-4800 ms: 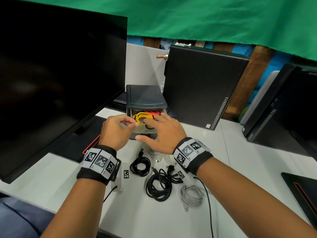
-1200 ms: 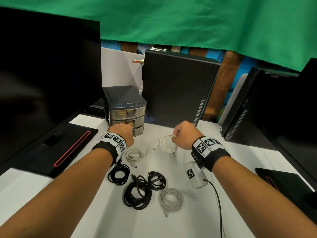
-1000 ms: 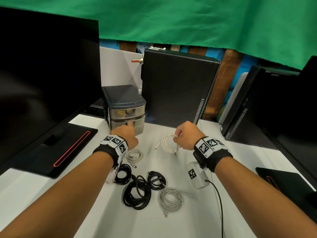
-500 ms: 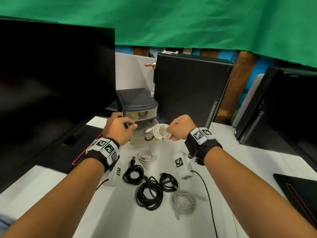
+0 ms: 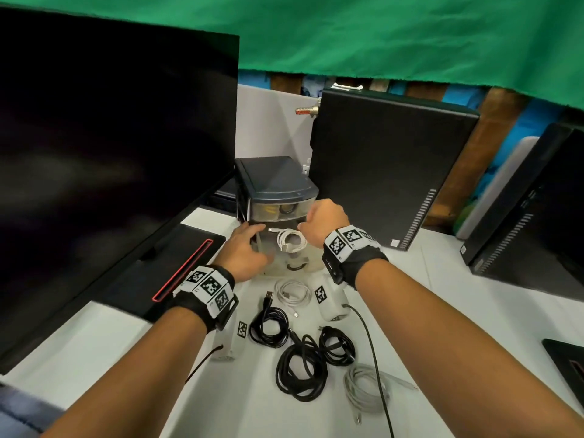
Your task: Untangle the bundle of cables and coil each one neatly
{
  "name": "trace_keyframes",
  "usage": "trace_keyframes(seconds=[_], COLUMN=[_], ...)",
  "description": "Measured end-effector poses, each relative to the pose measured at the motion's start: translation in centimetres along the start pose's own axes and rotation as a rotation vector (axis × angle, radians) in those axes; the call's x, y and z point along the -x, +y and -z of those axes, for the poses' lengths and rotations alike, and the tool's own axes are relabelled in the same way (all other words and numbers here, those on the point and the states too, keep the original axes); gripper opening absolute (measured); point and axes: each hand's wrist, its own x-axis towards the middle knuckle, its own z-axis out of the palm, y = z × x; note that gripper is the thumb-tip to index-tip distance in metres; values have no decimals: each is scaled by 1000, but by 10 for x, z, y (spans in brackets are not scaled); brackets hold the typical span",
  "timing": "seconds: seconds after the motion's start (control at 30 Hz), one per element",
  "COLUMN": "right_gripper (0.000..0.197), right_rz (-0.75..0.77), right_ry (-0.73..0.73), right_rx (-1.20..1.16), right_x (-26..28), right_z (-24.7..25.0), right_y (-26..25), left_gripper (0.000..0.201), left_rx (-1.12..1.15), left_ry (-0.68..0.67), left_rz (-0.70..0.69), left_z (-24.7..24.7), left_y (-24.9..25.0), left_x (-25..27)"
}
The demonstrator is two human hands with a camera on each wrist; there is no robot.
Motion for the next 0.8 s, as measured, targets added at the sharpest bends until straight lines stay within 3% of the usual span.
trace_keyframes(seconds=[0.1,0.17,0.23,0.33,0.57,0.6,0.7,0.73,0.8], right_gripper=[30,50,57,51,17,16,17,15,14], right_rz=[180,250,278,291,382,390,352,333,334], right_ry=[-144,-271,-340,-338,-206,-257,-591,-654,-646], right_rx=[174,176,156,141,46,34,139,197,322], right_x=[9,15,16,15,29,34,52,57,61], right_z=[0,-6,-13,-16,5,9,14,13,4], right_y=[1,-1,-2,-5,-3,-2,5,10,21], left_gripper=[77,78,83,85,59,56,52,52,51], left_rx=[4,6,33,66,88,109,130,119,89], left_ry=[3,9,7,0,55,62,2,-44,-112], left_rz=[-4,0,6,13,3,-8,-44,-46,-40], left_z=[0,-1,-1,0,4,5,7,7,6], left_y=[-3,-3,-3,-2,1,3,4,4,2], left_x=[0,2,3,6,10,11,18,21,26])
